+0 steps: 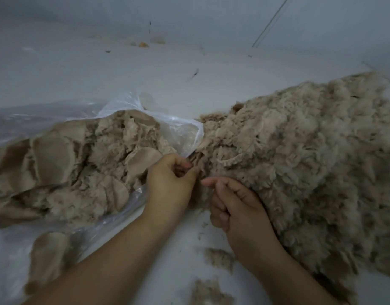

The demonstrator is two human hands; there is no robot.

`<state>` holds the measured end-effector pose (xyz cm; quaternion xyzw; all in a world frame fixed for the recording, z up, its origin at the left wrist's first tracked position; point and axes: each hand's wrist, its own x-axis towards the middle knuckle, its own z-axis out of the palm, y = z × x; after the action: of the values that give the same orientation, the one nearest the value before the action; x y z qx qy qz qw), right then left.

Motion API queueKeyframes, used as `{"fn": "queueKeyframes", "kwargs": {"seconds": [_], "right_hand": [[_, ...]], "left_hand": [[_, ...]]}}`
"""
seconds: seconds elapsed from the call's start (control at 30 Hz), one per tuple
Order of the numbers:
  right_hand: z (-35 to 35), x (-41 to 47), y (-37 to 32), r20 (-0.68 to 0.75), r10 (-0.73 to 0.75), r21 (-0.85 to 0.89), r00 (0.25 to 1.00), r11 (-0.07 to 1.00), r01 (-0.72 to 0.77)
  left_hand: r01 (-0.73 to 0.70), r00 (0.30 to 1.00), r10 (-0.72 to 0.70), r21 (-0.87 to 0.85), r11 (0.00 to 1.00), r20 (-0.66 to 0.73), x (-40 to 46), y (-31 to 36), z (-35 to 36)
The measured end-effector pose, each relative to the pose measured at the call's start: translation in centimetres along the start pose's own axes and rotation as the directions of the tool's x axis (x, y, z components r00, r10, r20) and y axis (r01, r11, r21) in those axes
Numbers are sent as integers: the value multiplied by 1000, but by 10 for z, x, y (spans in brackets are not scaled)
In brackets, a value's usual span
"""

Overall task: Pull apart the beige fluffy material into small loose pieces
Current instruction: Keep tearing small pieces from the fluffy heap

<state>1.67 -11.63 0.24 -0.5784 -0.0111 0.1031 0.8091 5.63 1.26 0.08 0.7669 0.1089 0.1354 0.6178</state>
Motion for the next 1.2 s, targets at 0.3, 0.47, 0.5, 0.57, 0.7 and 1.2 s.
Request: {"fn": "queueKeyframes", "kwargs": {"seconds": [0.3, 0.47, 0.5, 0.57, 0.7, 1.2], "right_hand": [[0, 7, 4, 8, 13, 18, 1000, 1000, -13], [-4, 8, 4, 59, -10, 5, 998, 1000, 10], [-5, 8, 3, 82, -7, -10, 997, 1000, 8], [-8, 9, 2, 123, 7, -39, 992, 999, -2], [-8, 11, -3, 136, 84, -96, 987, 993, -71], [-13, 8, 3, 152, -49, -86, 987, 994, 63]], "left_hand": [[-22, 994, 11, 101, 995, 107, 14, -4, 4], [-58, 943, 54, 3, 998, 328, -11, -5, -9], [-58, 929, 64, -26, 998, 364, -14, -4, -11], [-26, 905, 73, -117, 993, 418, -17, -1, -14], [94, 859, 100, -345, 934, 502, -27, 2, -21], [80, 922, 95, -424, 902, 377, -25, -1, -21]]}}
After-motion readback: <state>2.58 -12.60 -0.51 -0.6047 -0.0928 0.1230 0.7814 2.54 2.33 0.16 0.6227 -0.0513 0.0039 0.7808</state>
